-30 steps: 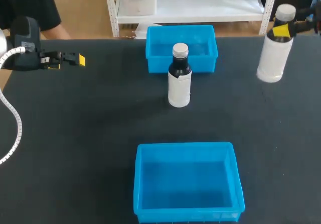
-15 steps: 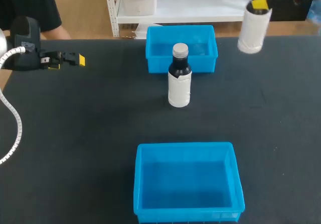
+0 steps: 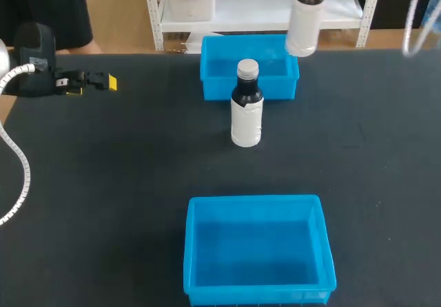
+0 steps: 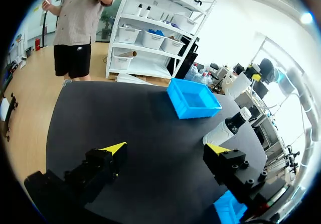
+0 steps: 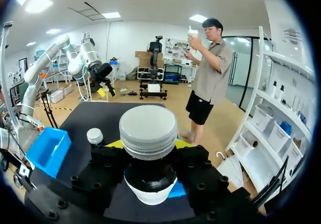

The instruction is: Pick up the bottle, and place it in the far bin if it is heavy, or in the near bin if it is light.

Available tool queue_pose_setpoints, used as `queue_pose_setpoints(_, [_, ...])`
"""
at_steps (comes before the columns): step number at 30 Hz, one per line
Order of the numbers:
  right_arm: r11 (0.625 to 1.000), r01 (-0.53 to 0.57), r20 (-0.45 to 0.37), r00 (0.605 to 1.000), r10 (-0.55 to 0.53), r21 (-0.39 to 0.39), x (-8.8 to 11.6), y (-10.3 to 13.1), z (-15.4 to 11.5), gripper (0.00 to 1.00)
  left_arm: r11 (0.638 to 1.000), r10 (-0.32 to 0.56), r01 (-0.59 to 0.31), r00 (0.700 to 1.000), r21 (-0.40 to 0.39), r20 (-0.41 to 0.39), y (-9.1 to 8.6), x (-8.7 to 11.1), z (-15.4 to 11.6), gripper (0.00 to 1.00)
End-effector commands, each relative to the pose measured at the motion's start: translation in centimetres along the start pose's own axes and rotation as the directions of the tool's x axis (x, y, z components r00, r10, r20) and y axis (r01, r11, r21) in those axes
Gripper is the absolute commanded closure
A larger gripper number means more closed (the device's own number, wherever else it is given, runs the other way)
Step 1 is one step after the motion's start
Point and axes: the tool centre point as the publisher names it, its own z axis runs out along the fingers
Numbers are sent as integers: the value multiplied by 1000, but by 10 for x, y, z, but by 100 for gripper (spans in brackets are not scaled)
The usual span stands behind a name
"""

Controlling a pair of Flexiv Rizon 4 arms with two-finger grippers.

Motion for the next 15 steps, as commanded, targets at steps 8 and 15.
queue_pose_setpoints(8, [959,41,5,999,-41,-281,-7,-56,68,100,1000,0,0,1000,0,0,0,0,0,0])
queue_pose_setpoints(15, [945,54,27,998,-48,-323,-9,-63,99,100,1000,0,0,1000,0,0,0,0,0,0])
